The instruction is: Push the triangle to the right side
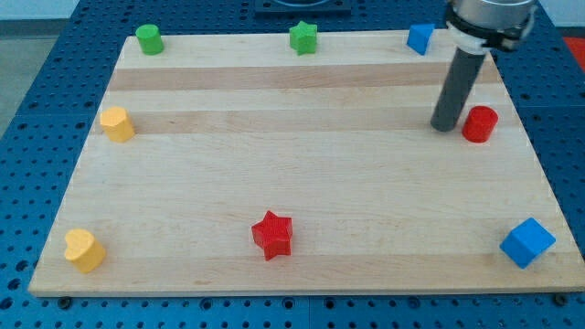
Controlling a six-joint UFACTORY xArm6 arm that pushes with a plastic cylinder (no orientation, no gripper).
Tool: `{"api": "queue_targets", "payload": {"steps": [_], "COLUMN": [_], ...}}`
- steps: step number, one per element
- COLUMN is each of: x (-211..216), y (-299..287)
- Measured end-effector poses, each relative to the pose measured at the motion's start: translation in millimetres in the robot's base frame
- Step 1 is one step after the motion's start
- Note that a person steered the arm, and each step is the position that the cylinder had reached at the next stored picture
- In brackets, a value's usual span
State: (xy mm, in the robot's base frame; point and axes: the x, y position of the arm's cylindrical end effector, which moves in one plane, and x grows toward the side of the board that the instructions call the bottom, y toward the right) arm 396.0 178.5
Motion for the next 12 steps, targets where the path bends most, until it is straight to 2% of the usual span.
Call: {"api": "queue_targets", "payload": {"steps": [3, 4, 8, 9, 10, 12], "x": [-122.8, -150.8, -167.8, -167.8, -173.2, -200.3], "y": [-45.1, -43.5, 22.9, 20.4, -6.5, -18.8]}}
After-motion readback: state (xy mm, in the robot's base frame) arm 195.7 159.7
